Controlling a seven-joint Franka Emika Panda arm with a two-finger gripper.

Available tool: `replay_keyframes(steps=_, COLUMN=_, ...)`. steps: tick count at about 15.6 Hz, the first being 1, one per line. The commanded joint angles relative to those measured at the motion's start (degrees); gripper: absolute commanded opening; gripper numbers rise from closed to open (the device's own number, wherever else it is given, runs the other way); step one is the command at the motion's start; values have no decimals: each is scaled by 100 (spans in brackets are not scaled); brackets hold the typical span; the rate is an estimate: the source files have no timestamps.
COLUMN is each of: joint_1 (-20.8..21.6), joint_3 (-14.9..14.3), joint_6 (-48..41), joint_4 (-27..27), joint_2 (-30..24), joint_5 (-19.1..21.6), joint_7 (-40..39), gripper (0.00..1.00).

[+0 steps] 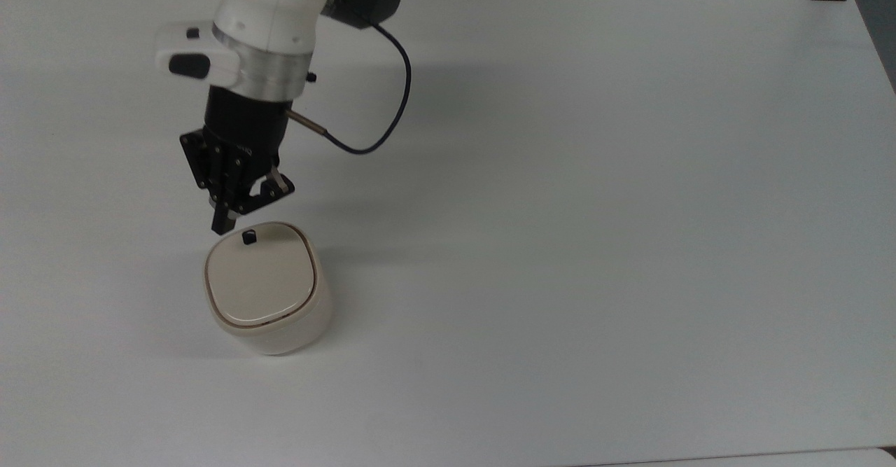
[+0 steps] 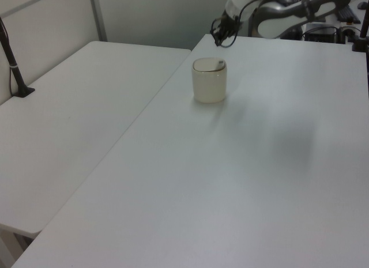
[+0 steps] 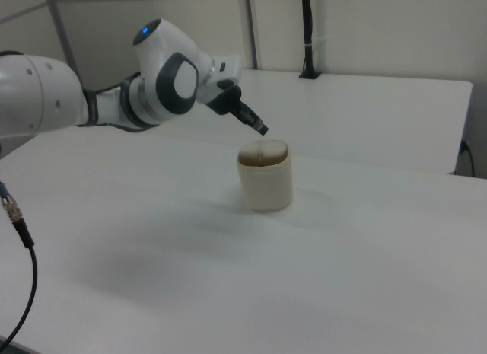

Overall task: Open the trash bin
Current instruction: 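Hook the lid slot with the gripper and pull the lid upward, then lift the gripper away from the opened lid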

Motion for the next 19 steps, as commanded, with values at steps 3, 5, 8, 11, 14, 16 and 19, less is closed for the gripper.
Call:
replay_keyframes(steps=3, joint_1=113, joint_3=96, joint_6=-1064, joint_4=-164, joint_2=-963, joint_5=302, joint_7=63, gripper=2)
replay_keyframes(steps=5, joint_1=131, joint_3=218, joint_6=-1521, joint_4=-181, joint_2=-1244, joint_5=399, joint_7=54, gripper=2)
replay_keyframes(steps=8, joint_1=131, joint_3=403, joint_6=-2233, joint_4=-199, joint_2=-1596, joint_5=609, joint_7=10, gripper=3)
replay_keyframes(steps=11, joint_1=131, joint_3=562, joint_6=-2997, joint_4=-269, joint_2=-1948, joint_5=1083, joint_7=-585, gripper=7)
replay_keyframes(steps=14, joint_1=122, joint_3=562, joint_6=-3692, joint_4=-278, joint_2=-2177, joint_5=1751, joint_7=-1315, gripper=15)
replay_keyframes(steps=16, joint_1=131, joint_3=562, joint_6=-3922, joint_4=-304, joint_2=-2282, joint_5=1858, joint_7=-1781, gripper=29)
replay_keyframes(steps=19, joint_1=140, joint_3=579, joint_6=-4028, joint_4=-471, joint_2=-2309, joint_5=2270, joint_7=-2414, gripper=63)
